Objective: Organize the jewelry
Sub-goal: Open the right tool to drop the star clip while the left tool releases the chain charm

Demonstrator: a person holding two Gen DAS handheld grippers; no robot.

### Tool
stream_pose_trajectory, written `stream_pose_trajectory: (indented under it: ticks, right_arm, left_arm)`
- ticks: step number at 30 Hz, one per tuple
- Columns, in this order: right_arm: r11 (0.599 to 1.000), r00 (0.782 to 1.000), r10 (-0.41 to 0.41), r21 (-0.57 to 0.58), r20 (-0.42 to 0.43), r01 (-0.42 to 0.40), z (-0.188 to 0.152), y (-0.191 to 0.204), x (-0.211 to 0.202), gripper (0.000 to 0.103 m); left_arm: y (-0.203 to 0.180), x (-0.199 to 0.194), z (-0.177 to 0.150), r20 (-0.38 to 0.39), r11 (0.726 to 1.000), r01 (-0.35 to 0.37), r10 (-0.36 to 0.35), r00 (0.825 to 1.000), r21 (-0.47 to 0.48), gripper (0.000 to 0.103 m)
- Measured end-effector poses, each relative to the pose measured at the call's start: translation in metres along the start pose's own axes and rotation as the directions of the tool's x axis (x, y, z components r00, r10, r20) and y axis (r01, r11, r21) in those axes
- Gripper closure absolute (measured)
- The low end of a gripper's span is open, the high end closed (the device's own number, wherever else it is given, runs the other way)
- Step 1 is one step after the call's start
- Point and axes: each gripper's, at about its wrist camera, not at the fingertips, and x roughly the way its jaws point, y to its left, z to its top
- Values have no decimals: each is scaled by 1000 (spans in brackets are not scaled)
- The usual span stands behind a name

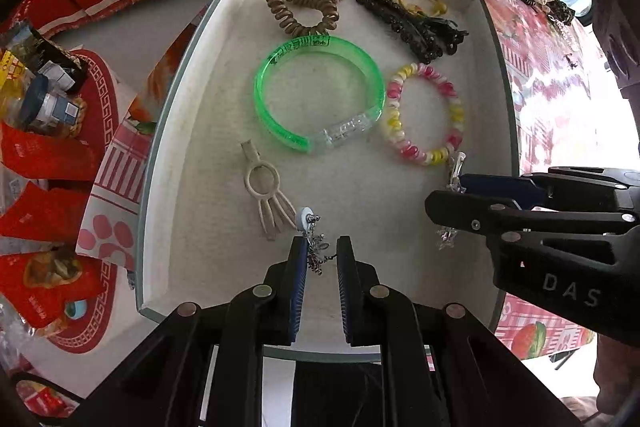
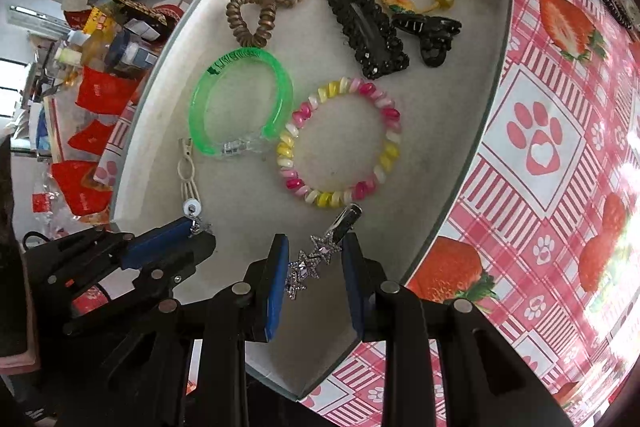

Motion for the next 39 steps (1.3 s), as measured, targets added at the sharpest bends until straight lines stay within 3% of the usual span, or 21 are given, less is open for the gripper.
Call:
stream_pose_trajectory:
  ticks: [13, 18, 30, 39]
  right_arm:
    - [1000, 1000, -7, -5, 5, 7, 1, 2, 2, 73]
    - [1000, 1000, -7, -9, 4, 7, 0, 4, 2, 61]
    - [1000, 997, 17, 11, 76, -17, 5, -1, -34, 50]
    - [993, 993, 2, 115, 120, -16, -9, -29, -69, 45]
  left_arm:
    - [0, 5, 0, -12, 1000, 1, -1, 1000, 13, 81]
    - [1, 4, 1, -12, 1000, 1, -1, 1000, 9, 81]
    - [-1, -5, 3, 3, 1000, -8, 8, 1000, 18, 81]
    - [-15, -2, 7, -13, 997, -38, 39, 999, 69, 81]
